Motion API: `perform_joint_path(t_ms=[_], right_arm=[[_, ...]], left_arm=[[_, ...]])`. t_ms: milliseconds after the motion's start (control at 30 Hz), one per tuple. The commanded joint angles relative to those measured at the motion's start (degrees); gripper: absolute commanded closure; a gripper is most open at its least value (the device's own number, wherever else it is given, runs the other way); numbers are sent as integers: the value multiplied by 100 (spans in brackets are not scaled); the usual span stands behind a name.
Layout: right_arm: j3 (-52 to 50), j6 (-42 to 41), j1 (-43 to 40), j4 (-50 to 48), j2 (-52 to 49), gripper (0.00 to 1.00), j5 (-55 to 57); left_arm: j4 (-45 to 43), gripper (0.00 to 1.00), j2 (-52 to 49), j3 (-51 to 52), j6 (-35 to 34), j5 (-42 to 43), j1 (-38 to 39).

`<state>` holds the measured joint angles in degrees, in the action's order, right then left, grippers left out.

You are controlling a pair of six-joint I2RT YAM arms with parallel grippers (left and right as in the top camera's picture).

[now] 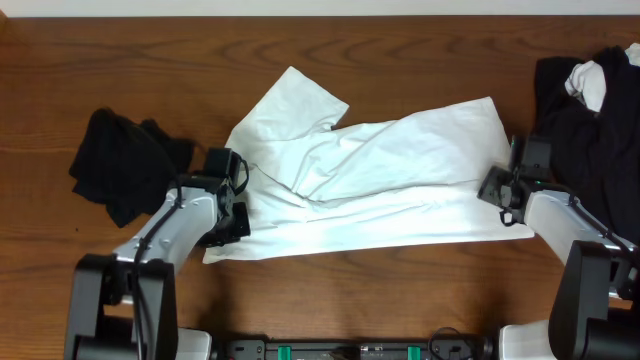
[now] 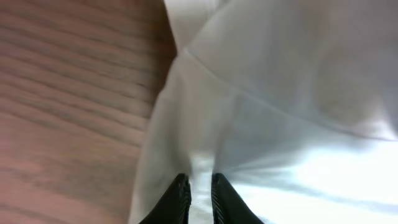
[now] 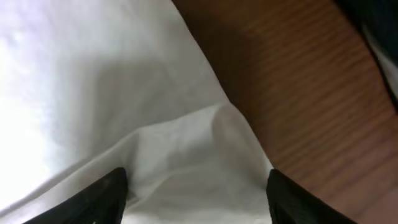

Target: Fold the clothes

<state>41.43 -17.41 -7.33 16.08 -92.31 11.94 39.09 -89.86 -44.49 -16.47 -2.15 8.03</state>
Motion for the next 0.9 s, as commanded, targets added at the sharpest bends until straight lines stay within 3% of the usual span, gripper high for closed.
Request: perform_joint_path(t_ms=[0,167,300,467,867], right_arm=[[-17,247,-35,203,396,28,-22],[-17,247,-37,485,702,27,-35],[-20,247,-37,761,651,27,-63],[-31,249,-37,898,457,28,-61],[-63,201,-37,1237,-267,29,-59]], left_arm=[[0,84,662,-133,37,-192,-22],[-15,78,1412,-133,35,-103,-22],[-15,76,1641,-127,35,640,-22],[-46,76,1530,-33,37,1202,-17],[-448,76,752,201,59,1631,-17]])
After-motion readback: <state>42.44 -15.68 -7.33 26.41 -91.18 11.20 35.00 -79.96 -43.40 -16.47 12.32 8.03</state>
